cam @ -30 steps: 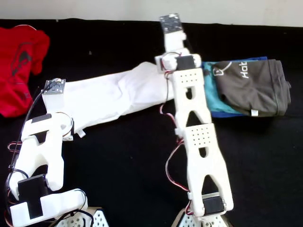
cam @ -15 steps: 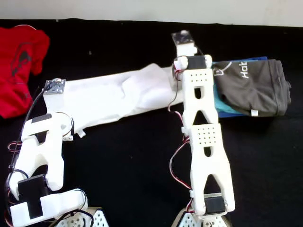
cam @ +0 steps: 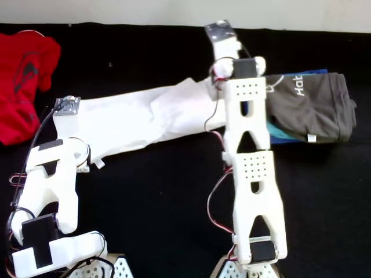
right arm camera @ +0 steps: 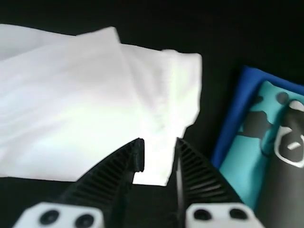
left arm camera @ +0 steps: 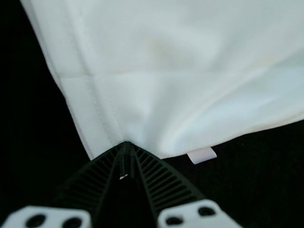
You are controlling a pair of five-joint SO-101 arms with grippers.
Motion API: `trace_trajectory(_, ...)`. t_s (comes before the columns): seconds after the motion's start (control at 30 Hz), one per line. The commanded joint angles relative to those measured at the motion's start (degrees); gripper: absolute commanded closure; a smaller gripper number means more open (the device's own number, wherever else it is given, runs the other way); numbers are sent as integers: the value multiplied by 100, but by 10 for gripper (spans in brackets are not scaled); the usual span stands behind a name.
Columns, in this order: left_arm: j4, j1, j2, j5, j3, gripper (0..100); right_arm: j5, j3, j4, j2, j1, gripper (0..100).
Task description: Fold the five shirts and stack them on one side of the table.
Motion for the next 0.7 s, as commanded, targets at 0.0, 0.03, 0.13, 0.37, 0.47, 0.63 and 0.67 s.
trace_trajectory(0.0,-70,110,57,18,-75,990,53,-576,31,-338,-435,792)
trace_trajectory(0.03,-70,110,57,18,-75,990,53,-488,-57,-268,-532,793)
trace_trajectory(0.13,-70,110,57,18,-75,990,53,-40,-470,-22,-655,816)
trace_trajectory(0.37,-70,110,57,18,-75,990,70,699,-1218,163,-646,820)
trace_trajectory(0.47,-70,110,57,18,-75,990,88,857,-1253,171,-637,820)
trace_trajectory(0.63,-70,110,57,18,-75,990,88,875,-1218,180,-637,827)
trace_trajectory(0.67,-70,110,57,18,-75,990,88,875,-1218,189,-637,840)
